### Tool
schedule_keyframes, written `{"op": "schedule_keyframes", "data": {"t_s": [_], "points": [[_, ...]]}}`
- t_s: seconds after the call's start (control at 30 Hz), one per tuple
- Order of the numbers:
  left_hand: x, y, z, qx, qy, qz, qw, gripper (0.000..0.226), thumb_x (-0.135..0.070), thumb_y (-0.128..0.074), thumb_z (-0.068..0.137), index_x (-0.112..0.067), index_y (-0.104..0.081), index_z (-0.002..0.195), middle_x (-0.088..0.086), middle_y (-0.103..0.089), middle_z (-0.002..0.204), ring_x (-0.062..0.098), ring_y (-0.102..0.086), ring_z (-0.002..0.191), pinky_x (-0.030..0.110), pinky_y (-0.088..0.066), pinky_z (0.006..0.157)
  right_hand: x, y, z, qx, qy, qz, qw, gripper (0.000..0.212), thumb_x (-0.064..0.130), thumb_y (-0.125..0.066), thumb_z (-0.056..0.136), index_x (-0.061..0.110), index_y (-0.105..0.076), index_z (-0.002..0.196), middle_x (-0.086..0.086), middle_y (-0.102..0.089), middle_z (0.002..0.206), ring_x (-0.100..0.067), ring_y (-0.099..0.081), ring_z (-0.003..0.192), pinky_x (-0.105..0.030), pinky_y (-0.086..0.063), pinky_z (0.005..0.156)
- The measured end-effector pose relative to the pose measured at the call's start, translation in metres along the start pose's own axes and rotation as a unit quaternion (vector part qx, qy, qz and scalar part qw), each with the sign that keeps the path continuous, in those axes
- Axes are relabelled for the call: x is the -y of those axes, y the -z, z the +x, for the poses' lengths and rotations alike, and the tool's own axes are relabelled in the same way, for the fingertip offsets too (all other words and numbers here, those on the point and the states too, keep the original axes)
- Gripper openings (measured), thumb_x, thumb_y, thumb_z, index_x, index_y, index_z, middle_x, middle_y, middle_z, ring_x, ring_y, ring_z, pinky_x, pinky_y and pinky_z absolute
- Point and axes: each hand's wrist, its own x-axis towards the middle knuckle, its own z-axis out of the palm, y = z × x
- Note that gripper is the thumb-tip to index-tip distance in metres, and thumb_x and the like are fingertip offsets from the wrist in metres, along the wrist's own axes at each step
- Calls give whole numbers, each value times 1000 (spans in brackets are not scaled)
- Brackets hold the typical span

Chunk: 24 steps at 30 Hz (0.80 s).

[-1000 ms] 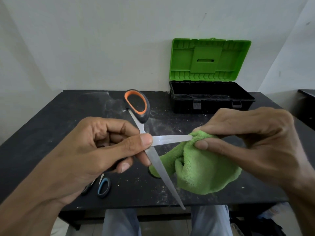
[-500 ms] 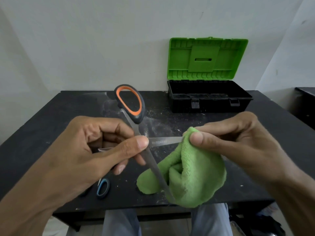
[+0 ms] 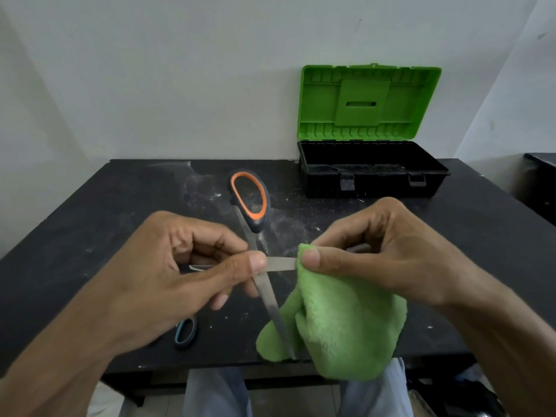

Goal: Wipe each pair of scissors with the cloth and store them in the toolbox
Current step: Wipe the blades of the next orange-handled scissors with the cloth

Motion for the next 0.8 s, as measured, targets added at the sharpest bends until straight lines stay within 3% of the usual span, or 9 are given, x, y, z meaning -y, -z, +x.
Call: {"op": "schedule_keyframes", "data": {"t_s": [0.1,0.23,0.6,0.73,0.8], "points": [[2,-1,5,4,8,-16,1000,22,-31,-71,78,-16,-76,63,-3,-61,45,3,-48,40,11,-37,44,-2,-2,2,-11,7,6,1000,21,37,-80,84,18,-86,87,-11,-81,82,-45,-72,78,-60,-56,66],[0,1,10,3,0,-34,999,20,-30,-70,78,-19,-76,62,-5,-61,45,4,-48,40,11,-38,45,1,3,5,-14,18,6,1000,20,36,-79,84,17,-86,86,-8,-81,80,-41,-74,78,-54,-57,65],[-5,2,16,7,-3,-34,999,20,-30,-70,80,-19,-76,64,-3,-67,53,6,-49,43,15,-41,48,7,11,9,-9,35,-16,999,19,37,-78,84,19,-86,87,-10,-81,82,-42,-73,79,-58,-56,68],[-5,5,15,-10,-4,-48,999,20,-27,-69,81,-18,-76,64,-5,-63,47,6,-47,42,12,-40,48,8,18,9,-34,34,-18,999,21,37,-79,83,18,-86,86,-8,-82,83,-36,-77,81,-60,-60,77],[-7,3,17,4,-8,-43,999,20,-28,-70,82,-18,-76,66,-2,-68,54,8,-49,43,13,-41,49,9,12,10,-25,39,-13,999,21,37,-78,84,18,-86,86,-10,-81,82,-40,-75,80,-58,-58,73]]}}
